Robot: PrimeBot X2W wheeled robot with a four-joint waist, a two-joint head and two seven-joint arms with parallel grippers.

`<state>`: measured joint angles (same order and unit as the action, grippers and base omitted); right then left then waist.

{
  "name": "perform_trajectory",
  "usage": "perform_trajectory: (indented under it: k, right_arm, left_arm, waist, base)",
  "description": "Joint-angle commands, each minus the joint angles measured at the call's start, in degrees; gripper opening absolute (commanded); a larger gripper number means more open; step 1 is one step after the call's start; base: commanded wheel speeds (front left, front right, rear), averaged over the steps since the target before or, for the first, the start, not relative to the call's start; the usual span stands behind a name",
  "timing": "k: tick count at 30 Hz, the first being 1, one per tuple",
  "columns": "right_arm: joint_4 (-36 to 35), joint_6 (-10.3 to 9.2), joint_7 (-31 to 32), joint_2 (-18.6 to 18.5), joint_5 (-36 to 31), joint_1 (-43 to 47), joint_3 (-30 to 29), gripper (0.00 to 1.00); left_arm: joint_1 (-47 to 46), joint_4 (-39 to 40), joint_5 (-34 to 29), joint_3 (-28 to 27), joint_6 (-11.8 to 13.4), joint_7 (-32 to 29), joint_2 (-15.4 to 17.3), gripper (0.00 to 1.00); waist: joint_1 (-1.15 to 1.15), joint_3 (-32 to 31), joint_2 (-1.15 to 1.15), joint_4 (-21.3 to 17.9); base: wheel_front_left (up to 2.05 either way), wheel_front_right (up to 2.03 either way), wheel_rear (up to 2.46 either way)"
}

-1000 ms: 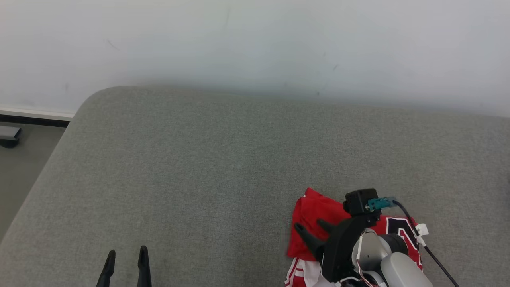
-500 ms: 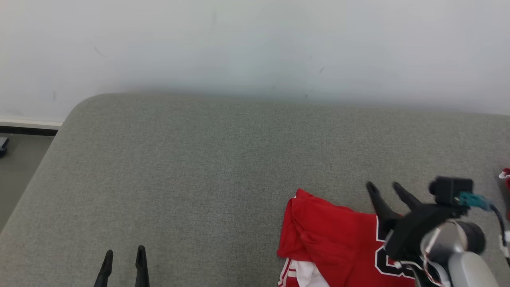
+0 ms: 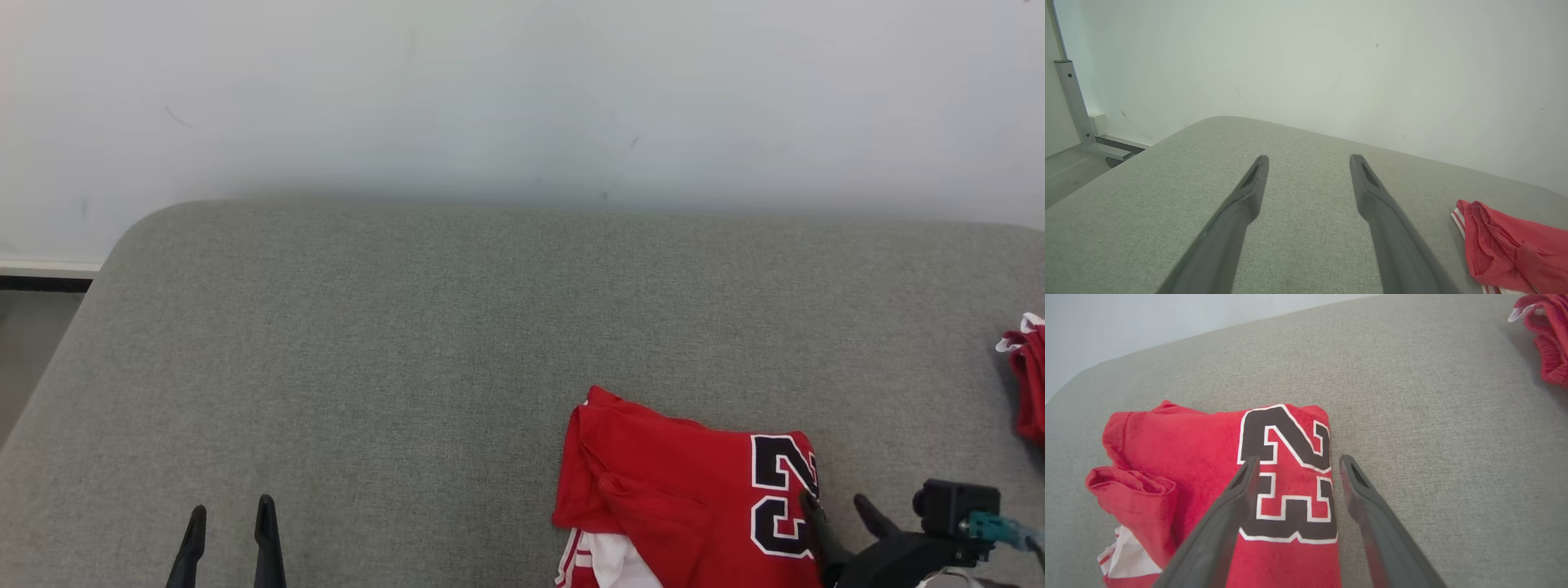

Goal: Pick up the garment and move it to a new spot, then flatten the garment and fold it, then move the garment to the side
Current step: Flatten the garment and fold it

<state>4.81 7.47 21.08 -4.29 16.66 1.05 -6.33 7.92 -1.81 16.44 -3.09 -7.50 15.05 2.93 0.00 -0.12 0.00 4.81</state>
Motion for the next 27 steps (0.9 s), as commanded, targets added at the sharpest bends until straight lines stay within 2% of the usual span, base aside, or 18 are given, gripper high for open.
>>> perform_trajectory:
  k: [1,3,4,5,6,7,10,11,12,21,27]
  right_arm:
    - [0.3,0.02,-0.5,0.4,-0.2,0.8,0.6,1.00]
    - [1.4,0.02,-1.1,0.7,0.1,1.5,1.6,1.00]
    - [2.7,0.02,-1.8,0.9,0.2,1.6,2.7,0.84]
    - [2.7,0.02,-1.8,0.9,0.2,1.6,2.7,0.84]
    - [3.5,0.02,-2.1,1.1,0.3,1.5,3.4,0.73]
    - [5.0,0.02,-2.9,1.2,0.2,0.8,4.8,0.41]
    - [6.9,0.02,-3.8,1.3,-0.7,0.1,6.6,0.15]
    - [7.5,0.02,-4.0,1.3,-1.0,-0.2,7.1,0.03]
    - [8.0,0.02,-4.2,1.3,-1.1,-0.3,7.6,0.00]
    - [12.3,0.02,-4.8,1.4,-0.1,-2.8,12.0,0.00]
    - [14.4,0.02,-5.2,1.4,1.1,-4.7,16.9,0.00]
  left_arm:
    - [0.2,0.2,-0.6,-0.2,0.1,0.1,-0.1,1.00]
    - [0.2,0.2,-0.6,-0.2,0.1,0.1,-0.1,1.00]
    - [0.1,0.2,-0.8,-0.2,0.1,0.1,-0.1,1.00]
    - [0.1,0.2,-0.8,-0.2,0.1,0.1,-0.1,1.00]
    - [0.0,0.1,-0.9,-0.1,0.1,0.1,-0.1,1.00]
    - [-0.1,-0.1,-1.0,0.0,0.1,0.1,-0.1,1.00]
    - [-0.5,-0.3,-1.2,0.4,0.1,0.1,-0.1,1.00]
    - [-0.4,-0.4,-1.3,0.3,0.1,0.1,-0.1,1.00]
    - [-0.4,-0.4,-1.4,0.2,0.1,0.1,-0.1,1.00]
    - [0.0,-0.6,-1.0,0.1,0.1,0.1,-0.1,1.00]
    - [-0.1,-0.6,-0.9,0.2,0.1,0.1,-0.1,1.00]
  waist:
    - [0.00,0.0,0.00,-0.2]
    - [0.00,0.1,0.00,-0.3]
    - [0.00,0.2,0.00,-0.3]
    - [0.00,0.2,0.00,-0.3]
    - [0.00,0.2,0.00,-0.3]
    - [0.00,0.3,0.00,-0.2]
    - [0.00,0.4,0.00,0.4]
    - [0.00,0.3,0.00,0.6]
    - [0.00,0.3,0.00,0.7]
    - [0.00,0.4,0.00,1.8]
    - [0.00,0.3,0.00,2.4]
  base:
    - [0.00,0.00,0.00]
    - [0.00,0.00,0.00]
    - [0.00,0.00,0.00]
    - [0.00,0.00,0.00]
    - [0.00,0.00,0.00]
    - [0.00,0.00,0.00]
    - [0.00,0.00,0.00]
    - [0.00,0.00,0.00]
    - [0.00,0.00,0.00]
    - [0.00,0.00,0.00]
    - [0.00,0.00,0.00]
